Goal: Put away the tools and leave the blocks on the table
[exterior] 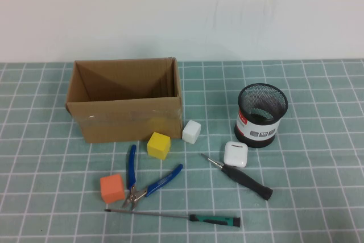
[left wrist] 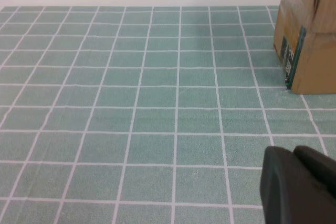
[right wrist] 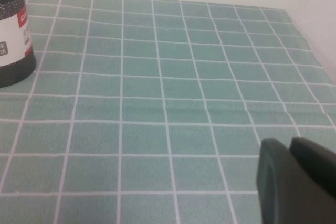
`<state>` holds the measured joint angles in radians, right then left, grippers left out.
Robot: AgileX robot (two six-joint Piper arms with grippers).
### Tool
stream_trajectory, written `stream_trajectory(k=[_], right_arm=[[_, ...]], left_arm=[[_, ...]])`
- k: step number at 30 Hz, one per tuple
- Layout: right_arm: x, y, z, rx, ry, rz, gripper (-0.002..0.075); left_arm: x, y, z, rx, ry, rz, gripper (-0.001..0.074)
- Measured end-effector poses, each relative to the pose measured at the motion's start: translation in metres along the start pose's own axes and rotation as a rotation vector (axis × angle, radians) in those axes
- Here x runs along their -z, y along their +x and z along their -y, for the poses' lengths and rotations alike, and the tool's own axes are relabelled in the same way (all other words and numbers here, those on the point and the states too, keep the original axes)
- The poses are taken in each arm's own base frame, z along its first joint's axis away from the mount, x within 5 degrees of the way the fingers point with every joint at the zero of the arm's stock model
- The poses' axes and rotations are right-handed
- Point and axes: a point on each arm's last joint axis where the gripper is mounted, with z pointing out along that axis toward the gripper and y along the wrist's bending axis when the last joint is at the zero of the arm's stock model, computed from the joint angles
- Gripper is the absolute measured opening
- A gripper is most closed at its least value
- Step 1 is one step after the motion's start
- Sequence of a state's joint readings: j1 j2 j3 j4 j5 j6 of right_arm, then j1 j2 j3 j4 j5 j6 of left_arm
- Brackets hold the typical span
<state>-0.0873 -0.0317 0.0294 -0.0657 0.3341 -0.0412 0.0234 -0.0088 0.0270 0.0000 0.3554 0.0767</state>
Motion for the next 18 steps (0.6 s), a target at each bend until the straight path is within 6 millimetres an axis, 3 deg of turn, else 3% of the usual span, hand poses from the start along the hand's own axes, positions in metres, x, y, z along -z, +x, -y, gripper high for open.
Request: stream_trajectory(k=[18], right_arm=[[0.0000, 0.0000, 0.0000, 0.000, 0.000, 0.000, -0.0009]], left_arm=[[0.0000, 0.0000, 0.0000, 0.000, 0.000, 0.000, -0.0004]])
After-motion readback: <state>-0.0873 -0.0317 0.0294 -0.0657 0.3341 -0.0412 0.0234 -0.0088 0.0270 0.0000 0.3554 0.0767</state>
